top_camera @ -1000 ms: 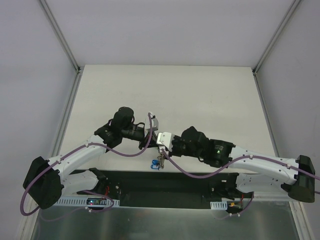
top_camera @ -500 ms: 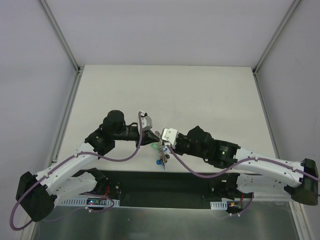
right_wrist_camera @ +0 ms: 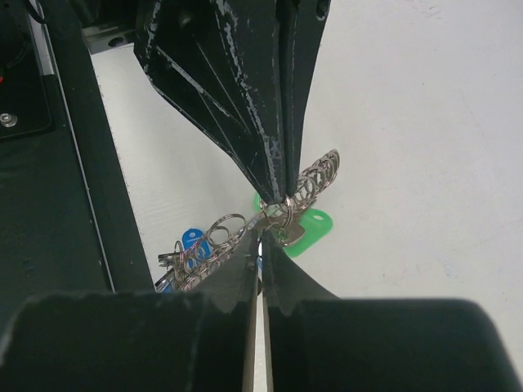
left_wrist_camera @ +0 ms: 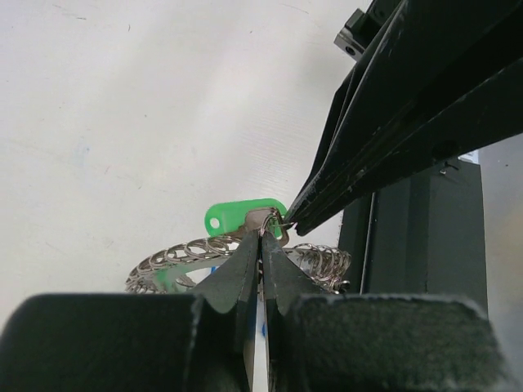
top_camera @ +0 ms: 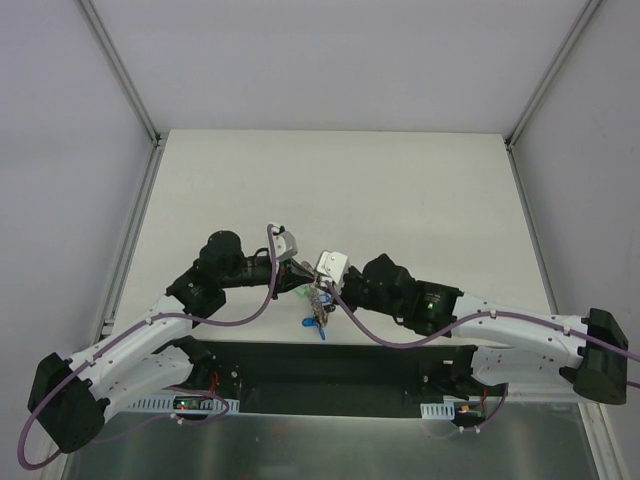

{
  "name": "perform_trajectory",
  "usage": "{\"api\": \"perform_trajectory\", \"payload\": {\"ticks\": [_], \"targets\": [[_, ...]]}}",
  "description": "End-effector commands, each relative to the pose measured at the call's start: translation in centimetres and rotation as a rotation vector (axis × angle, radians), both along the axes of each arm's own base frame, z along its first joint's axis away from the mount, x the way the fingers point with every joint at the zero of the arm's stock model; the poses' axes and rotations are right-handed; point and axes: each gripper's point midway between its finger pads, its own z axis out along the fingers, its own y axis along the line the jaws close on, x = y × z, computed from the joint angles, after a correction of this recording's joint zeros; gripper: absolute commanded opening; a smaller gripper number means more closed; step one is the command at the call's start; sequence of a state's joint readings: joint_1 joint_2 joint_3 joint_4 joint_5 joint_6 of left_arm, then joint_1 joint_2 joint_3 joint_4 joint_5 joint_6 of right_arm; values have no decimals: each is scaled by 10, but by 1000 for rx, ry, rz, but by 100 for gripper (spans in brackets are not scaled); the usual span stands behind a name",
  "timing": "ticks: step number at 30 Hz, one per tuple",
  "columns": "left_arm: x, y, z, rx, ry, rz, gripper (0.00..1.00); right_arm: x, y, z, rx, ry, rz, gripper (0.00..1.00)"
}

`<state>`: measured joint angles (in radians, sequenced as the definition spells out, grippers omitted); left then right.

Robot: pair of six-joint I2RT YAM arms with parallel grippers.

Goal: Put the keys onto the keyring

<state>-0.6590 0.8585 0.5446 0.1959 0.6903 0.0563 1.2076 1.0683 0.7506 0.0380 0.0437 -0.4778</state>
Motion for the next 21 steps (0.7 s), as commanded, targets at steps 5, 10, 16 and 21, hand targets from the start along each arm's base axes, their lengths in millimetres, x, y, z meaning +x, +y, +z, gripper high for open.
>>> {"api": "perform_trajectory", "payload": {"ticks": [5, 10, 16, 21], "targets": [[14, -1, 51, -150, -149, 61, 0, -1, 10, 10, 66, 53, -37, 32], [15, 0, 51, -147, -161, 67, 0, 11, -10, 36, 136, 27, -151, 43], [13, -1, 49, -143, -161, 50, 0, 22, -26, 46, 164, -3, -222, 48], [9, -2, 49, -145, -172, 19, 0, 26, -30, 42, 178, 45, -138, 49]]}}
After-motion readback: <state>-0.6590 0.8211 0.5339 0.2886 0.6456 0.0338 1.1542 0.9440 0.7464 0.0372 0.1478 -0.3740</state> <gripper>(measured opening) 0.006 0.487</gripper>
